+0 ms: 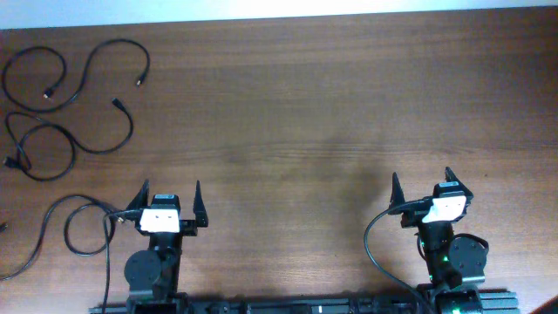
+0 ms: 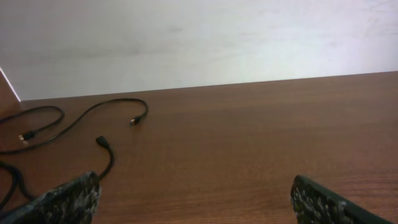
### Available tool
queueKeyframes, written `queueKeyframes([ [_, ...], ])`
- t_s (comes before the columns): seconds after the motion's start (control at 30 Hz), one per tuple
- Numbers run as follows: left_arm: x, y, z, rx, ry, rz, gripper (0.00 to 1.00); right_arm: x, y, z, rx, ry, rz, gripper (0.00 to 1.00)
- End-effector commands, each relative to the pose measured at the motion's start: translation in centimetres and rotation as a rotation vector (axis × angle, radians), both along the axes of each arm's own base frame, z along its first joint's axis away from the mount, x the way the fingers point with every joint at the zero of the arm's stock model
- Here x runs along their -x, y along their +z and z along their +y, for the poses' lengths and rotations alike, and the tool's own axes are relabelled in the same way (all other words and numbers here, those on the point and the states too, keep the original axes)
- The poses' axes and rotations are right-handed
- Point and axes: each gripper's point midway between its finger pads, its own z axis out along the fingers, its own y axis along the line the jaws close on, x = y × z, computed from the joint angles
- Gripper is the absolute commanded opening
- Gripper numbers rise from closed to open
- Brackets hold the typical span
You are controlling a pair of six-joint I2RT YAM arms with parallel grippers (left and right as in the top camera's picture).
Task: Untangle cables
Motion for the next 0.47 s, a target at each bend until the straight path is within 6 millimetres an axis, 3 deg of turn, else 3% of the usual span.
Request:
queueKeyframes([
  [0.0,0.03,-0.15,0.33,-0.014,0.016,0.003,0.98,0.00,-0.23,-0.50,0.001,-0.026,0.003,0.98],
  [0.43,0.03,-0.15,0.33,-0.014,0.016,0.003,0.98,0.00,-0.23,-0.50,0.001,-0.026,0.003,0.98],
])
